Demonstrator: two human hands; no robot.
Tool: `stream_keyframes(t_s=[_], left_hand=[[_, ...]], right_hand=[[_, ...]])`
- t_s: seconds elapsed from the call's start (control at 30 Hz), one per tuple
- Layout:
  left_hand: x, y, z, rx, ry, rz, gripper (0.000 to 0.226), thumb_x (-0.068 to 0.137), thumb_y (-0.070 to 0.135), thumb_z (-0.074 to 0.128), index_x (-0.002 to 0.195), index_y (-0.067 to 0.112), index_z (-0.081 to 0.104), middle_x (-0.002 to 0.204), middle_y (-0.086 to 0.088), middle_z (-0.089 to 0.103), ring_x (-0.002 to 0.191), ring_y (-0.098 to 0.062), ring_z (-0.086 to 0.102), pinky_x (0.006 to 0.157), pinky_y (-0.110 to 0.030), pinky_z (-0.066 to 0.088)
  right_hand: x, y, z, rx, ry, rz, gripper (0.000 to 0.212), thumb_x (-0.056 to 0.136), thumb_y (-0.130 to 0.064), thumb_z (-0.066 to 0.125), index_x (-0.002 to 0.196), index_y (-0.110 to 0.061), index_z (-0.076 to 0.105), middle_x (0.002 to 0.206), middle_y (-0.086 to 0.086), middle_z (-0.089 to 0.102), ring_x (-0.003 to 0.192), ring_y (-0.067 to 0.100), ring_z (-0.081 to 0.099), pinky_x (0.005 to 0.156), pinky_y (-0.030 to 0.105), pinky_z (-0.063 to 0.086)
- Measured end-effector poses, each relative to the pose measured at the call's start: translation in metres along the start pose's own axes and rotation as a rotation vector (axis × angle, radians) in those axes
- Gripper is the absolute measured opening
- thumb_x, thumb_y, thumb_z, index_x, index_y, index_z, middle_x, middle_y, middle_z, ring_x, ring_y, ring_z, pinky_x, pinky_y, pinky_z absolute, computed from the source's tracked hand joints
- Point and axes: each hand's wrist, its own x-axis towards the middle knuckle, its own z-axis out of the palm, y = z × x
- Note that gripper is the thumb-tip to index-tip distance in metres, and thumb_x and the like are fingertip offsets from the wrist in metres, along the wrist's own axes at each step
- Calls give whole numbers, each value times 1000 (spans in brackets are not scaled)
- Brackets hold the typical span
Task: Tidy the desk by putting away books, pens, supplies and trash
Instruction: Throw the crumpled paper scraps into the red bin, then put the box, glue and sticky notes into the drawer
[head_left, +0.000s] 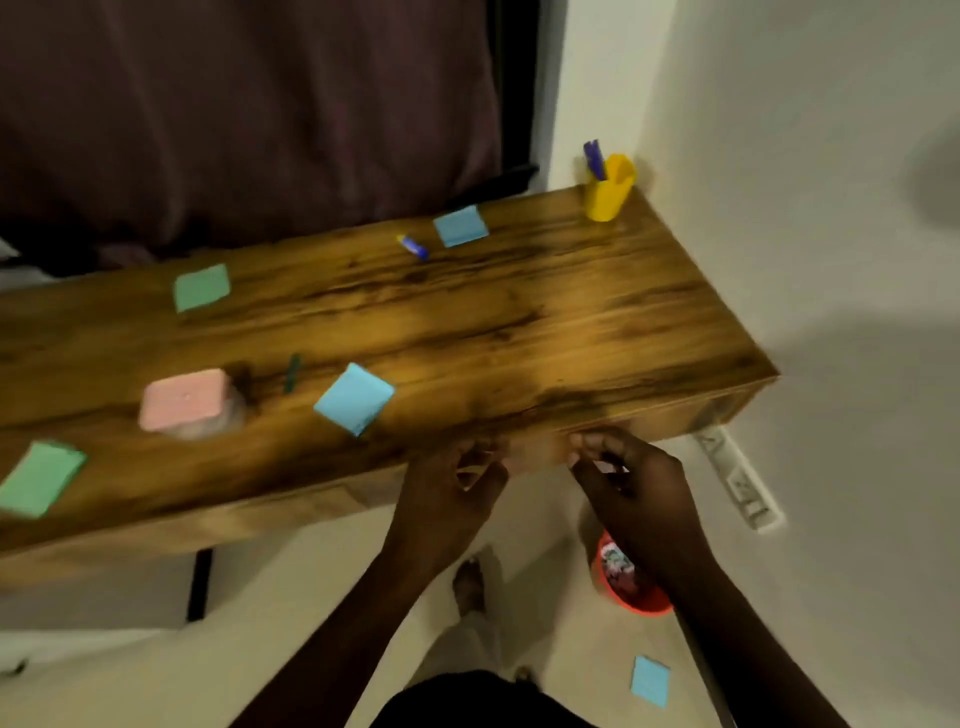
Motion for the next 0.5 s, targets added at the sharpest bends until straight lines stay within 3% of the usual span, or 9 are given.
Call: stream_keyframes(t_s=[0.1,0.27,0.5], left_hand=[[-37,-20,-36,16,136,-62,11,88,24,76,97,30,74,96,22,74,93,4,69,80,-23,59],[-89,-47,-94,47,355,-167,18,89,19,75,98,35,74,97,26,73,94,8,67,72,-6,50],[-141,-91,-182,42,534,-281,16,91,21,74,105,28,75,103,20,73,95,7,67,72,-7,50]], right_hand=[[-6,-11,41,-26,-145,-91,18,93,-18,72,108,-26,76,103,-20,75,100,-5,67,74,10,53],[-15,-34,114,-33,-340,-176,33,90,-13,75,95,-44,67,93,-37,69,97,-10,65,70,8,53],[-25,-71,217,-50,-517,-252,11,91,-26,74,102,-24,75,99,-17,74,98,-5,67,77,5,51]])
